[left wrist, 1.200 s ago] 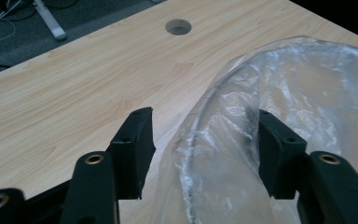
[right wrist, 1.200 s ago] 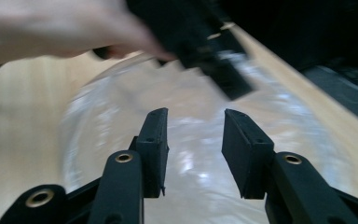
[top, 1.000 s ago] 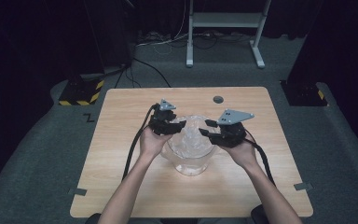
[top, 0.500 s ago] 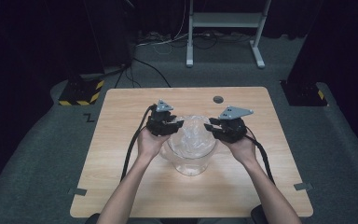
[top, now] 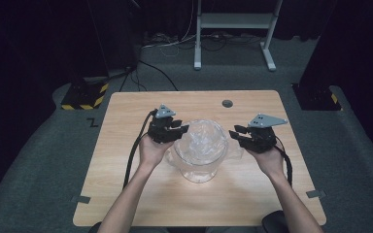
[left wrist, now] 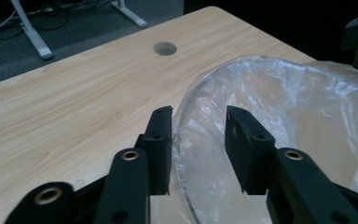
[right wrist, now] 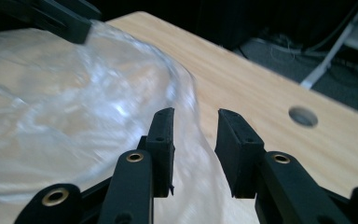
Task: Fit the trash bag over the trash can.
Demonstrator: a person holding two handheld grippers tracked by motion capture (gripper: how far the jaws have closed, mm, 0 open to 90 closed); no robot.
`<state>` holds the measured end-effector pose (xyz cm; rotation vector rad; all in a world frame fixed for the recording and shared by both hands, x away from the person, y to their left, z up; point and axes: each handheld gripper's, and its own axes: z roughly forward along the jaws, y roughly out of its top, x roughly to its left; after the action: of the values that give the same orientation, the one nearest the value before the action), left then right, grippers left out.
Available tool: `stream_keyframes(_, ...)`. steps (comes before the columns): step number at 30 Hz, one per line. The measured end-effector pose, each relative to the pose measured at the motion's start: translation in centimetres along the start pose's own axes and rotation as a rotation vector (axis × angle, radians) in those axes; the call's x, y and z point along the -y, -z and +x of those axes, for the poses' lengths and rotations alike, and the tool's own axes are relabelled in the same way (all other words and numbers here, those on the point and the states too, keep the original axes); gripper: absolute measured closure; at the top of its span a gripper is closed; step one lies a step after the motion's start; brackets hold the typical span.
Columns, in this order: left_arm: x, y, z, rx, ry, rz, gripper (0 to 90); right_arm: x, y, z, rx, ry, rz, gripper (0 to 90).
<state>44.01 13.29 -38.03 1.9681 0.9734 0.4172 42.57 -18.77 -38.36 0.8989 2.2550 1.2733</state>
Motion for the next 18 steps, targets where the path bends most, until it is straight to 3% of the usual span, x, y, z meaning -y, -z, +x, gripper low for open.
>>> stream_keyframes(4,0.1,0.0,0.1,-0.013,-0.002,0.006,69.0,1.0,-1.1,-0.5,-0.001,-0.019,0.063,66.6)
stream_keyframes(10,0.2,0.0,0.2,-0.035,-0.022,0.017,77.5,2.4,-2.1,-0.9,0.018,-0.001,0.101,89.9)
stream_keyframes(14,0.4,-0.2,0.3,-0.035,-0.018,0.018,81.3,3.6,-3.0,-1.4,0.013,-0.015,0.122,90.0)
stream_keyframes(18,0.5,-0.3,0.3,-0.022,-0.009,0.012,82.9,4.9,-5.0,-1.4,-0.024,-0.054,0.161,90.0)
